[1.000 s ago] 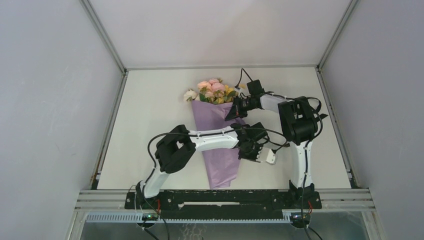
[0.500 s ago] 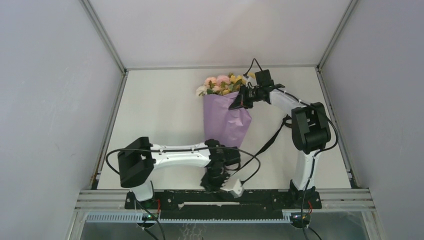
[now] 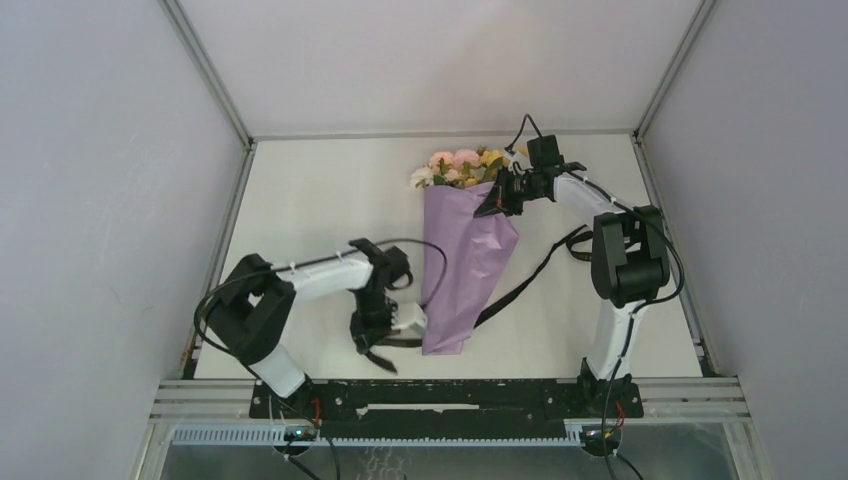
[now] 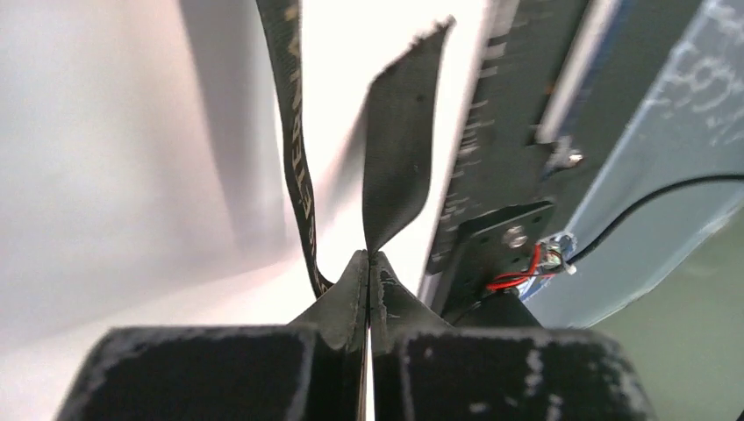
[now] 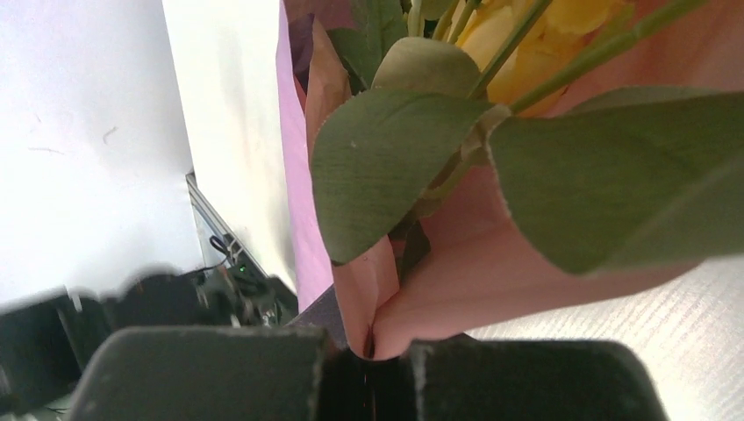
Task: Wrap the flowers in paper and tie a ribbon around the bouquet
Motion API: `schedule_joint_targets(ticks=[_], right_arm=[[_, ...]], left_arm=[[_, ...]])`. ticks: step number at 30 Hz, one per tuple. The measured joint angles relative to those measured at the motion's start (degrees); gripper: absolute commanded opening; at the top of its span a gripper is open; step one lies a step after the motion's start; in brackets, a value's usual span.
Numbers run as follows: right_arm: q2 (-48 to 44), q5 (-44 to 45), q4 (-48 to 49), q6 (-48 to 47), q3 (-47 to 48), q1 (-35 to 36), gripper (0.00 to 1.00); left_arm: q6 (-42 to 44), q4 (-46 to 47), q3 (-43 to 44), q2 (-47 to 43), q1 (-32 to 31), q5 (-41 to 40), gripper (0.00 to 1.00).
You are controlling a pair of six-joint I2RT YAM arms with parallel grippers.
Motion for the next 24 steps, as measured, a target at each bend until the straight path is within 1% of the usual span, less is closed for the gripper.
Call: schedule_joint_targets(ticks=[3,7,12,14,16,19,22,24], right_arm=[[-0.4,-0.2,-1.6,-1.6,0.1,0.0,0.00],[-1.7,-0.1,-3.3,-4.1,-0.8,0.3,0.00],[-2.4,0.6,-5.1,-7.2,-2.6,2.9,0.00],[-2.4,1.0,-5.0,-7.7,-3.7,4.6,0.00],[-2.4,1.2,-4.1,-7.5,-5.3,6.4,0.00],[-1.5,1.2,-2.6,-6.6,-6.7,8.5,0.00],[0.7,1.5,-0.1,-4.8,-6.9,10.6,0.00],[1.9,1.7,3.1,-2.5,-7.5,11.6,0.00]], left_arm=[[0.0,1.1,1.4,3.4,13.1,-1.0,0.00],[0.0,1.2,6.5,6.3,27.0,-0.4,0.00],[-0.9,0.5,18.3,6.4,41.6,5.7,0.00],[-1.6,0.2,22.7,5.9,45.9,9.4,0.00],[-1.7,-1.5,26.1,4.4,48.9,12.7,0.00],[-1.6,-5.2,29.9,0.1,50.3,17.7,0.00],[-1.7,-8.5,34.2,-6.3,49.3,25.1,0.00],[-2.7,-8.9,36.2,-10.9,47.0,28.5,0.00]])
